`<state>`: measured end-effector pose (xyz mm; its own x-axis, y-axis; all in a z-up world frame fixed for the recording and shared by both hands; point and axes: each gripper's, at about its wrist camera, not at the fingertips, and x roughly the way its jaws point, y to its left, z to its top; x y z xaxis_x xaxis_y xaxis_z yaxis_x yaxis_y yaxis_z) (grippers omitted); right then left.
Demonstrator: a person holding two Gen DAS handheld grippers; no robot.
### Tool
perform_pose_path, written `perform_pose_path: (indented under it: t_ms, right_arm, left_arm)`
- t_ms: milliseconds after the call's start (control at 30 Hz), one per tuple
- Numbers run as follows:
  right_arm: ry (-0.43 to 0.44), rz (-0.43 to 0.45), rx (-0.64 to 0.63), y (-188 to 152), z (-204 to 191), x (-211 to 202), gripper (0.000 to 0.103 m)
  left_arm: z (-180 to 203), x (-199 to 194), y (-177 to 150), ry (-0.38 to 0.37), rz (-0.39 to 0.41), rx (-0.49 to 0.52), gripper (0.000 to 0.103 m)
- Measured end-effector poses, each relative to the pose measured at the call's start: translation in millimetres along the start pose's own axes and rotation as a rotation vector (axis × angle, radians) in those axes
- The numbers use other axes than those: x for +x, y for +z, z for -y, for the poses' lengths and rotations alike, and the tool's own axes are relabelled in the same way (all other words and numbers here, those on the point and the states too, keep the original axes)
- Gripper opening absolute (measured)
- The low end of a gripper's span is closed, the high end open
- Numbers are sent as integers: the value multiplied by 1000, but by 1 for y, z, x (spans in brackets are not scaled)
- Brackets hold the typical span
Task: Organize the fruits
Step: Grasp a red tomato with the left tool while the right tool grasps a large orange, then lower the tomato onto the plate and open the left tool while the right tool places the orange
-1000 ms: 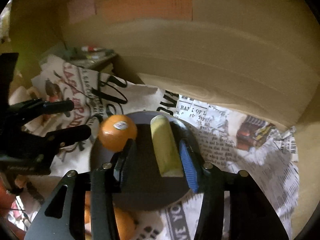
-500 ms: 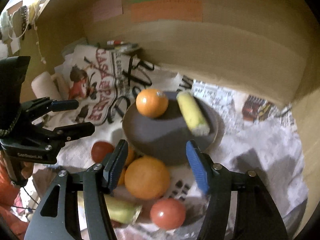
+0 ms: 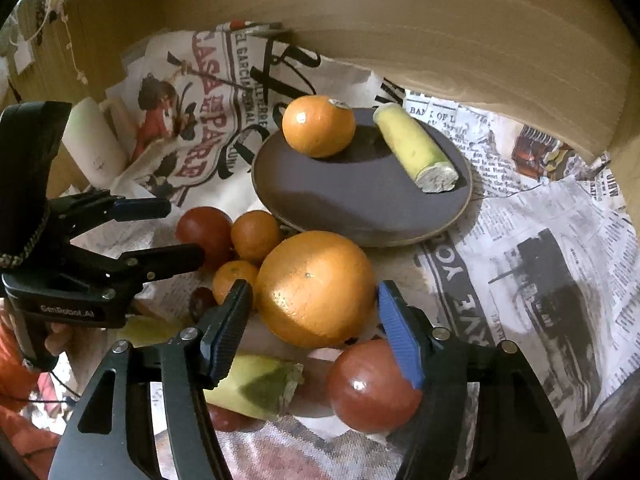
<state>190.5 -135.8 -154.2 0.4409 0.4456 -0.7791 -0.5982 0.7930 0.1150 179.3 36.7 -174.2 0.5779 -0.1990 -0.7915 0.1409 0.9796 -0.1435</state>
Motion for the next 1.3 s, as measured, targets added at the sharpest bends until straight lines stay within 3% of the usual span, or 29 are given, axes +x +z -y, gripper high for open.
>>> perform_pose_path:
  t_ms: [200, 267, 733, 1067, 1300]
  right_arm:
    - [9, -19, -12, 3, 1, 8, 65]
    - [11, -27, -19, 3, 0, 10, 65]
    - [21, 26, -1, 12, 7, -9, 63]
    - [-11, 108, 18, 28, 21, -36, 63]
    - [-32, 115, 28, 44, 42, -37, 63]
  left_arm:
    - [6, 12, 2, -31, -24, 1, 63]
    - [7, 15, 3, -49, -33, 3, 52]
    - [3, -7, 13, -43, 14, -5, 52]
    - [16, -21, 46, -41, 78, 37, 52]
    - [29, -7, 69, -53, 79, 58, 52]
